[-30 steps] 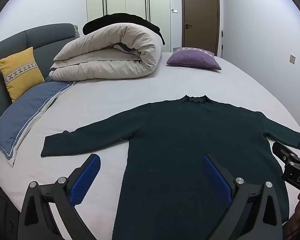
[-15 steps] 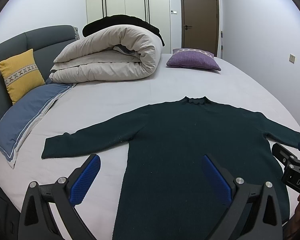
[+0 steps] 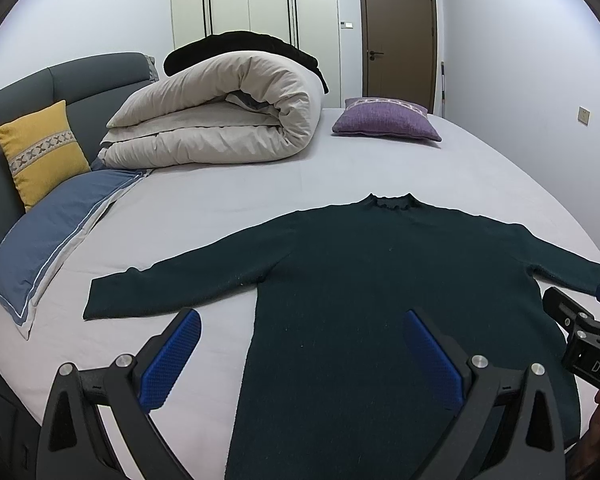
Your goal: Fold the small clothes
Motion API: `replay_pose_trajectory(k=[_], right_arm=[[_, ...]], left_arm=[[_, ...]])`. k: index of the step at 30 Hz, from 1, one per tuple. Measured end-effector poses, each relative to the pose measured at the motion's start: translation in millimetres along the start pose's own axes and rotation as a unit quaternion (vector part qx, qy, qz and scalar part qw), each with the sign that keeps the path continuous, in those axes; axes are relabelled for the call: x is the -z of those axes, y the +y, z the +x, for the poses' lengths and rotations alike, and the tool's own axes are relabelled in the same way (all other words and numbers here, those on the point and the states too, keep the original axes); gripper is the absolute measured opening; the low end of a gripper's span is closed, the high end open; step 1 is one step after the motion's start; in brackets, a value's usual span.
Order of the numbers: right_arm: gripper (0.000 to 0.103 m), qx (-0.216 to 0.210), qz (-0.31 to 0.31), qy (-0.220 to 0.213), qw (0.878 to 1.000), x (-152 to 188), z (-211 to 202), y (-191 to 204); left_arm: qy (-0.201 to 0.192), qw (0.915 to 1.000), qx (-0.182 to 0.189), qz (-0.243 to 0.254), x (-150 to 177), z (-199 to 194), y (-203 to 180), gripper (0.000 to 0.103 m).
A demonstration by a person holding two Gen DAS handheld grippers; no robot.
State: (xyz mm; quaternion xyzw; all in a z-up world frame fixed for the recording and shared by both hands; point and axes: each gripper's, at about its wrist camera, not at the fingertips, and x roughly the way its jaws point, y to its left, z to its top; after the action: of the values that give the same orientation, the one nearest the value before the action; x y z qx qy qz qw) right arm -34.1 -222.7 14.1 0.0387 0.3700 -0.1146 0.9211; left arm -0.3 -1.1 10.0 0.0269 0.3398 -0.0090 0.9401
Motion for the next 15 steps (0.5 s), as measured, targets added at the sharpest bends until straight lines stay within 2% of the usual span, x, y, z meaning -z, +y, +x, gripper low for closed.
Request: replay_pose_trajectory(k=[15], right_arm=[[0.103,0.0,-0.003,0.001,1.0,1.0,-0.9,1.1]], left_arm=[[0.0,1.0,0.0,0.0,-0.3,-0.3,0.2,0.103]])
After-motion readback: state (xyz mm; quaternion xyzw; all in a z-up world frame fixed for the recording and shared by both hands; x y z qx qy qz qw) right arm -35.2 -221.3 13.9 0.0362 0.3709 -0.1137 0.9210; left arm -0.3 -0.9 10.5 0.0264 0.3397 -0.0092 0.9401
